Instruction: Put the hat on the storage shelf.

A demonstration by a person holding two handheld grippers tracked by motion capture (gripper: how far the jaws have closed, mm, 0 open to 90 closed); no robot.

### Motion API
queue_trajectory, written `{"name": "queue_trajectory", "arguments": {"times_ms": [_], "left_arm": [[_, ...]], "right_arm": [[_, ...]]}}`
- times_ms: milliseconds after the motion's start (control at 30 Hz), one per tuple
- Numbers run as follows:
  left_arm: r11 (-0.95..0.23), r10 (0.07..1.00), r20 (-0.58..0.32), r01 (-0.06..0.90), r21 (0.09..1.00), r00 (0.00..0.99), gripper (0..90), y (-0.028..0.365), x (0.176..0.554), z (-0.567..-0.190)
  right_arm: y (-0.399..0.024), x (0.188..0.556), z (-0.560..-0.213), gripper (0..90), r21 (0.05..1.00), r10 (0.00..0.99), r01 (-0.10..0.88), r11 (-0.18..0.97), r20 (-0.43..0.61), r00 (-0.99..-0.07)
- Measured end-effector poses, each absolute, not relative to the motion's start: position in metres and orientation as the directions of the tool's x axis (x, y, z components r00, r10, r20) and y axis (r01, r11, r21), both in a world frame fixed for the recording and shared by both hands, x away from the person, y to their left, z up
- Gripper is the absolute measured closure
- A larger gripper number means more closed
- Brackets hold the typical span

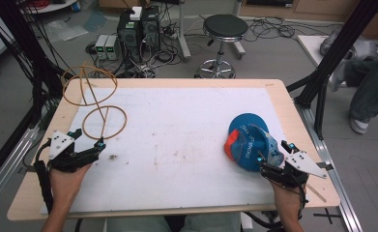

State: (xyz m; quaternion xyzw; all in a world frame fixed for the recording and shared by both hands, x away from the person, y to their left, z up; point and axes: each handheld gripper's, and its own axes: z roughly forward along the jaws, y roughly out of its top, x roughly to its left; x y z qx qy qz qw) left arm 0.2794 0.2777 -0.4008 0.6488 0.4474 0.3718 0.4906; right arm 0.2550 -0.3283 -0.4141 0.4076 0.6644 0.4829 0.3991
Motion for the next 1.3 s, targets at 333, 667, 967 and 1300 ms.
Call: {"name": "queue_trajectory", "arguments": {"times_ms": [333, 667, 967, 1300], "left_arm": [[-0.128, 0.946, 0.051, 0.226, 0.966, 0.321, 18.8, 0.276, 0.282, -0.403], [-0.131, 0.946, 0.055, 0.222, 0.966, 0.318, 18.8, 0.279, 0.281, -0.403], [-0.128, 0.947, 0.053, 0.221, 0.967, 0.317, 19.0, 0.279, 0.282, -0.403], [-0.132, 0.946, 0.060, 0.210, 0.969, 0.320, 19.2, 0.277, 0.280, -0.400]], "right_arm": [[-0.330, 0.262, -0.414, 15.3, 0.972, 0.926, 0.162, 0.170, -0.102, -0.364], [-0.332, 0.266, -0.413, 24.9, 0.968, 0.928, 0.178, 0.179, -0.105, -0.358], [-0.327, 0.269, -0.414, 32.2, 0.953, 0.914, 0.187, 0.238, -0.155, -0.375], [-0.327, 0.269, -0.413, 41.8, 0.947, 0.908, 0.196, 0.256, -0.166, -0.385]]}}
